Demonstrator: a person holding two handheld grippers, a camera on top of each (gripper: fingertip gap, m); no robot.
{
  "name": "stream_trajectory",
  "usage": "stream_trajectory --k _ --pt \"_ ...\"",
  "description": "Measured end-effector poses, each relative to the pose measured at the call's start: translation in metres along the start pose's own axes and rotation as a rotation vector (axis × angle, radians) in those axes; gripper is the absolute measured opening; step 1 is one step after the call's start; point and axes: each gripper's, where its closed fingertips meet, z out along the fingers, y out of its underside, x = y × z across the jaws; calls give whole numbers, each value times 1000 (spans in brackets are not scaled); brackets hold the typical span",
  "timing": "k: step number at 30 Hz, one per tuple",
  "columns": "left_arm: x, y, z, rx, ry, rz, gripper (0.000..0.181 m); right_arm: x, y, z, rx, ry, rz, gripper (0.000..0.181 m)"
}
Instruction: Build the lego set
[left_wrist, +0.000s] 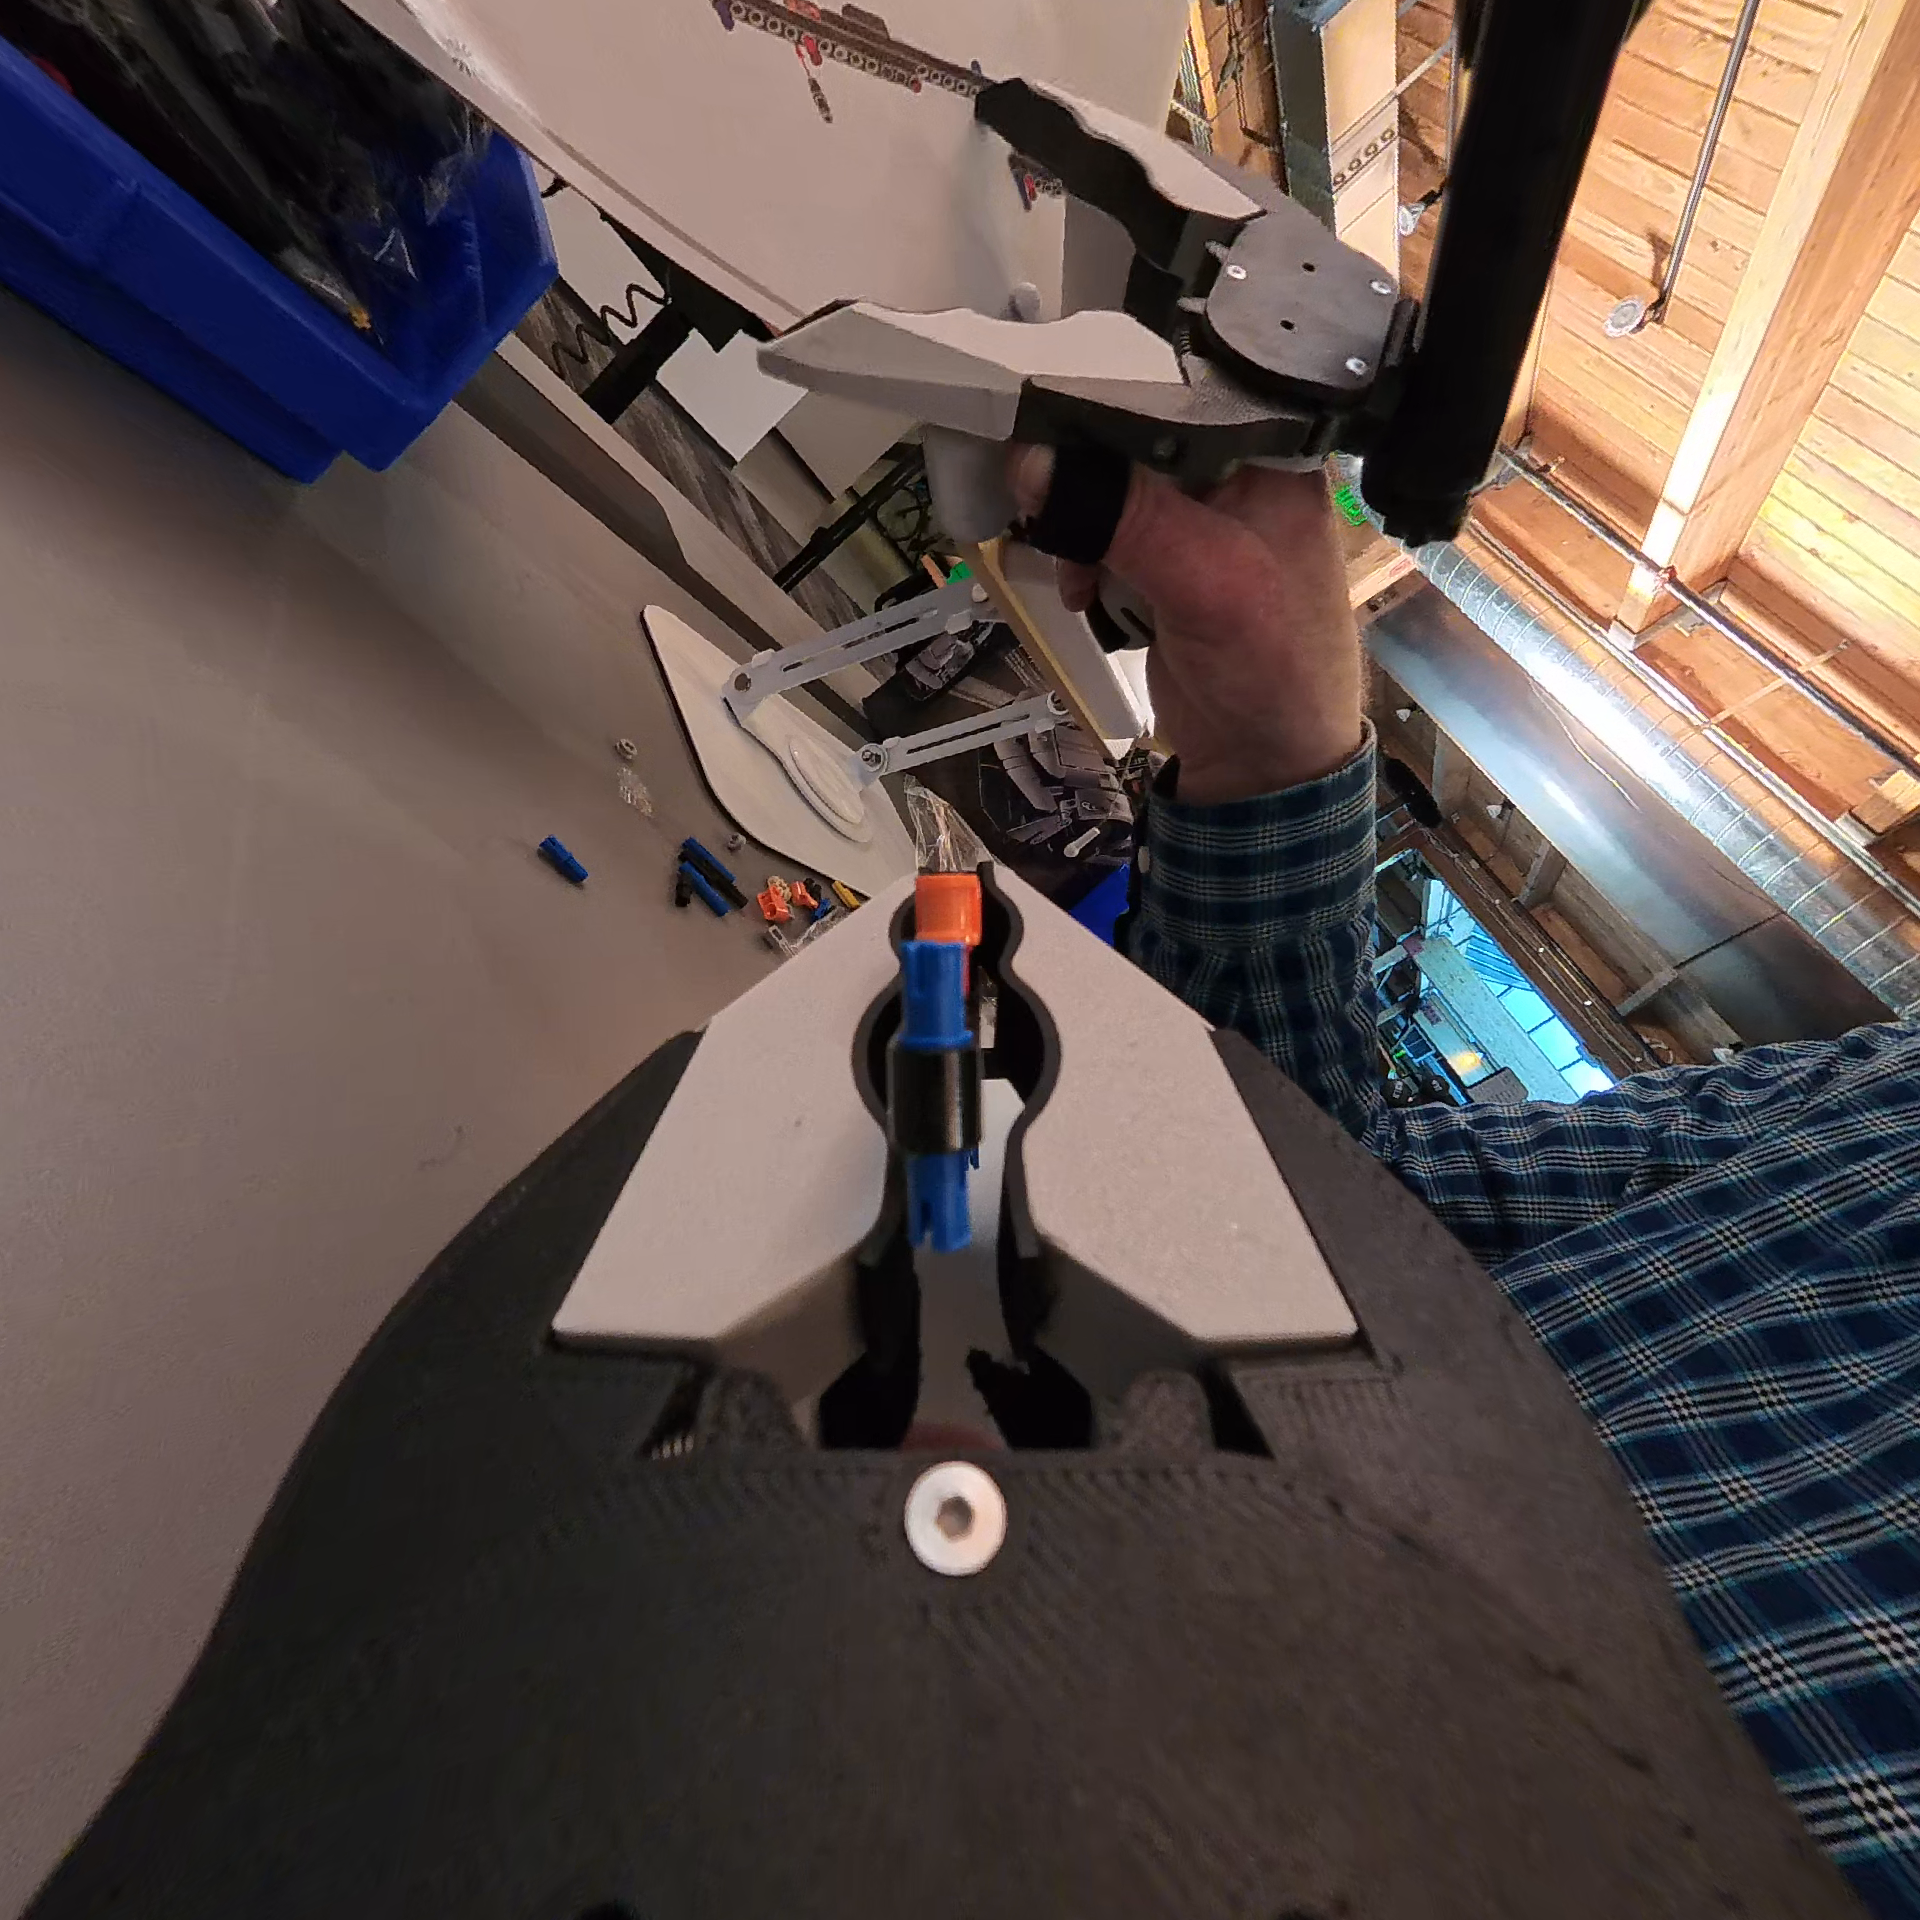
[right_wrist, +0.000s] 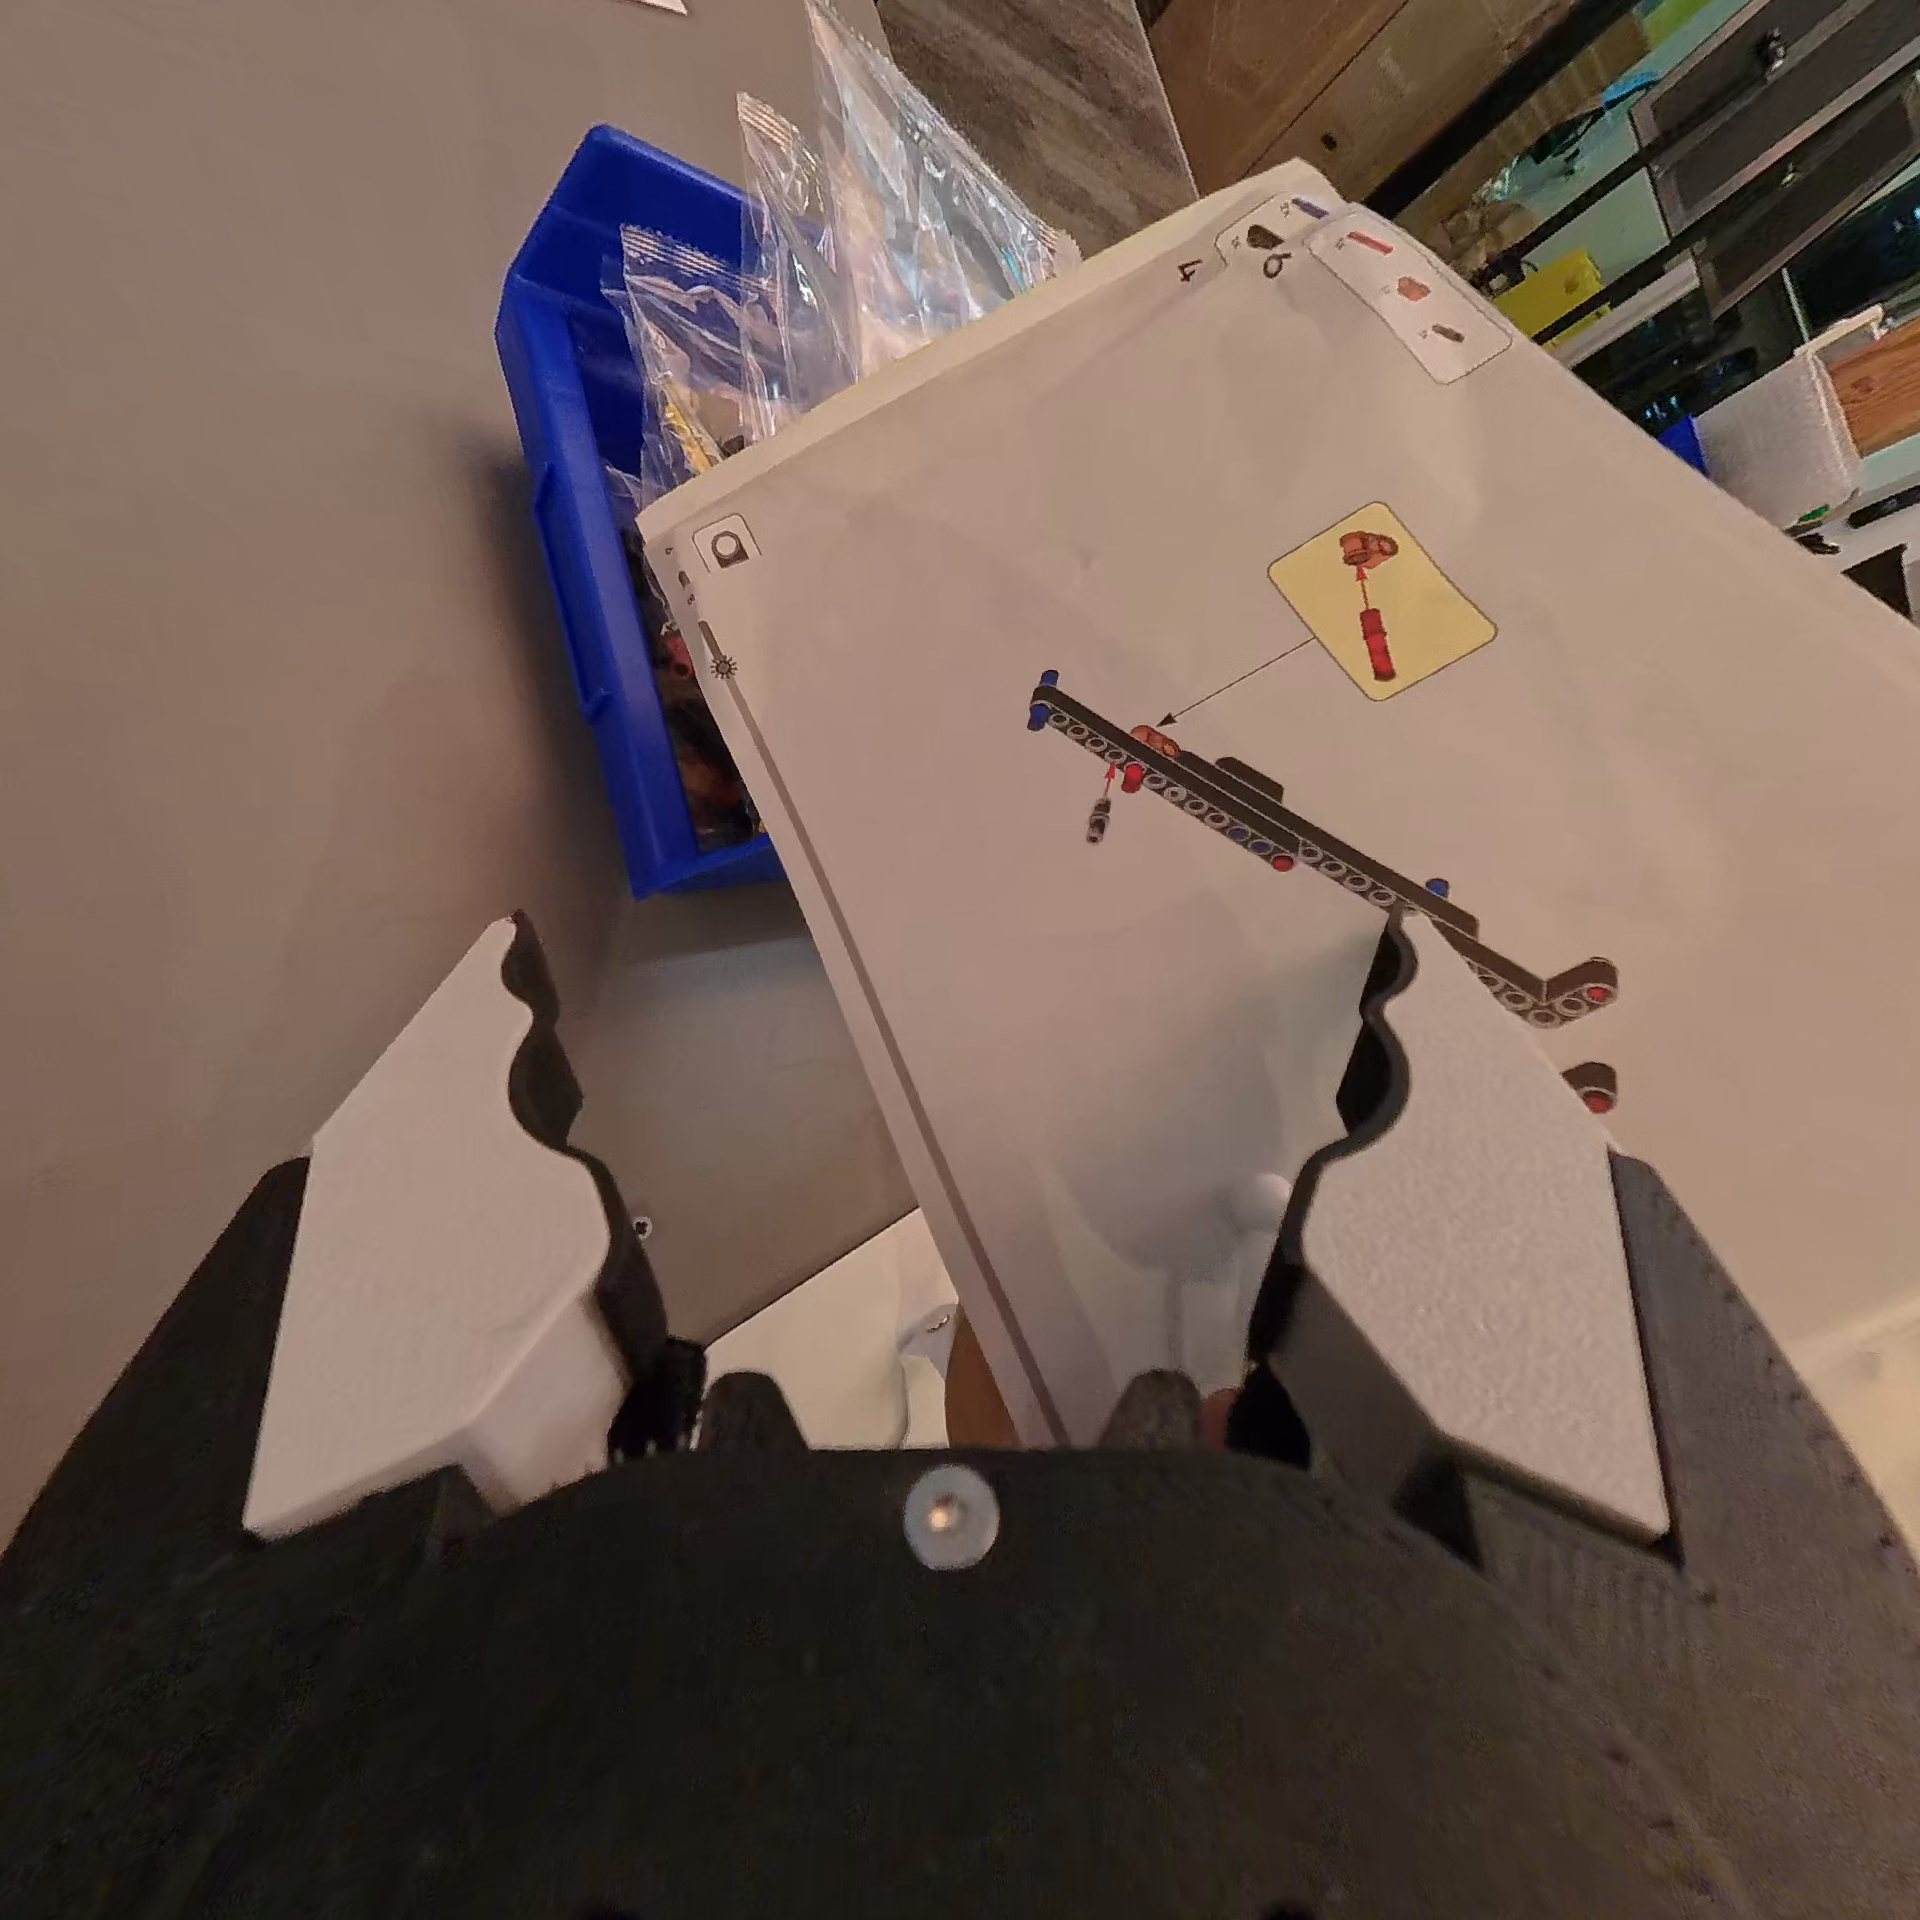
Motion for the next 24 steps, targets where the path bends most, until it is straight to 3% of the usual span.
stream_trajectory --k 16,21,24 --pt "1 -4 -1 16 -7 -3 6 7 1 -11 26 5 25 147" --pt "5 -22 -7 86 5 -57 6 -22 -17 -54 230 -165 63 134" --pt "3 -32 -11 133 7 -114 5 -48 -10 -83 312 -296 102 117"
